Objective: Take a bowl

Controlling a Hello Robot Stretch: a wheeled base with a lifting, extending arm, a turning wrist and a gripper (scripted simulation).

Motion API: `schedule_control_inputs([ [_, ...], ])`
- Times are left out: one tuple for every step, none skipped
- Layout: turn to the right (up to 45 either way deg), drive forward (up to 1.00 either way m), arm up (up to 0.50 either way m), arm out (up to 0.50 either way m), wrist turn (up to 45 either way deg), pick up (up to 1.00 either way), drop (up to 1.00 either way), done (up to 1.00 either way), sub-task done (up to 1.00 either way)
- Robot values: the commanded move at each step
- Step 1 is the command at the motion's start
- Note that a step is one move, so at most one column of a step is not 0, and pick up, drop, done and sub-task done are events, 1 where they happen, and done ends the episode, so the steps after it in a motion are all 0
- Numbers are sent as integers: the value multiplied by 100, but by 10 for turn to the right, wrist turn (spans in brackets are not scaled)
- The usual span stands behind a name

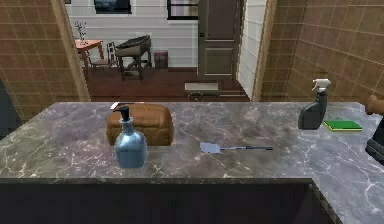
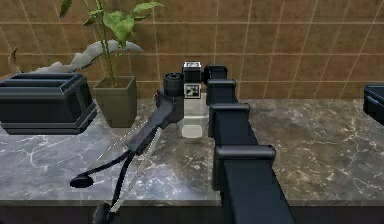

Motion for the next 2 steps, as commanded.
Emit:
schedule_control_inputs([
  [0, 0, 0, 0, 450, 0, 0, 0, 0],
  [0, 0, 0, 0, 450, 0, 0, 0, 0],
])
